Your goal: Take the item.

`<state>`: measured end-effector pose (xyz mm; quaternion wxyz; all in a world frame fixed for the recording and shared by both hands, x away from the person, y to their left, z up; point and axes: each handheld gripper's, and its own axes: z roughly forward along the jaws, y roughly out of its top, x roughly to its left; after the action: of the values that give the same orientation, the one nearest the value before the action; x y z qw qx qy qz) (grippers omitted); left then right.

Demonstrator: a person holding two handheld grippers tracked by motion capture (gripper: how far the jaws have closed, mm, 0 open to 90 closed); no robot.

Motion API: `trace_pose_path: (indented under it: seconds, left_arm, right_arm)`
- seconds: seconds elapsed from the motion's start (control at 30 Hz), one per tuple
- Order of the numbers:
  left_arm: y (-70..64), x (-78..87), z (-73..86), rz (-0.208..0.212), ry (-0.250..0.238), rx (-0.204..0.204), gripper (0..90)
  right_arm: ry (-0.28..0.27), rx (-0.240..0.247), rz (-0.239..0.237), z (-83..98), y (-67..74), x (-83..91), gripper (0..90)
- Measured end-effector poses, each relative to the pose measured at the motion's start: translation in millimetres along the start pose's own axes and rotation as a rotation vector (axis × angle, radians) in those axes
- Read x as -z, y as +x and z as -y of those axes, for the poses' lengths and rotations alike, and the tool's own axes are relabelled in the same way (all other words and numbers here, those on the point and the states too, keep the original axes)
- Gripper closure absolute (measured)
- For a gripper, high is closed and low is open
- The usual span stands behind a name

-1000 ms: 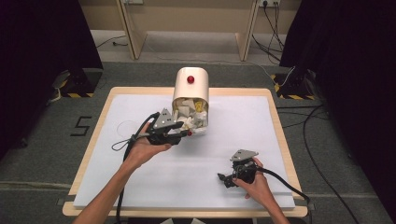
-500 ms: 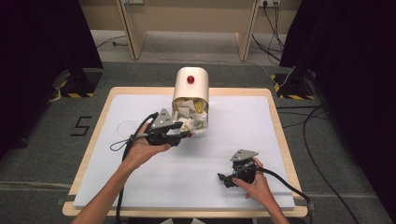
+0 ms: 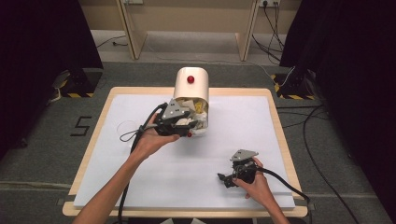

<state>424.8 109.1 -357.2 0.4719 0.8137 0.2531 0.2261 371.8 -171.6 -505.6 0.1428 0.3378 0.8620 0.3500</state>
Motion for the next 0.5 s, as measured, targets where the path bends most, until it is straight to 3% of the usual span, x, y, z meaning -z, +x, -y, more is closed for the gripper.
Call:
trace_pose_path:
  seconds: [0.5]
  left_arm:
    - [5.4, -21.3, 3.4, -0.006, 0.025, 0.024, 54.7]
  right_arm:
    - [0.000, -0.001, -0.001, 0.0, 0.0, 0.0, 0.5]
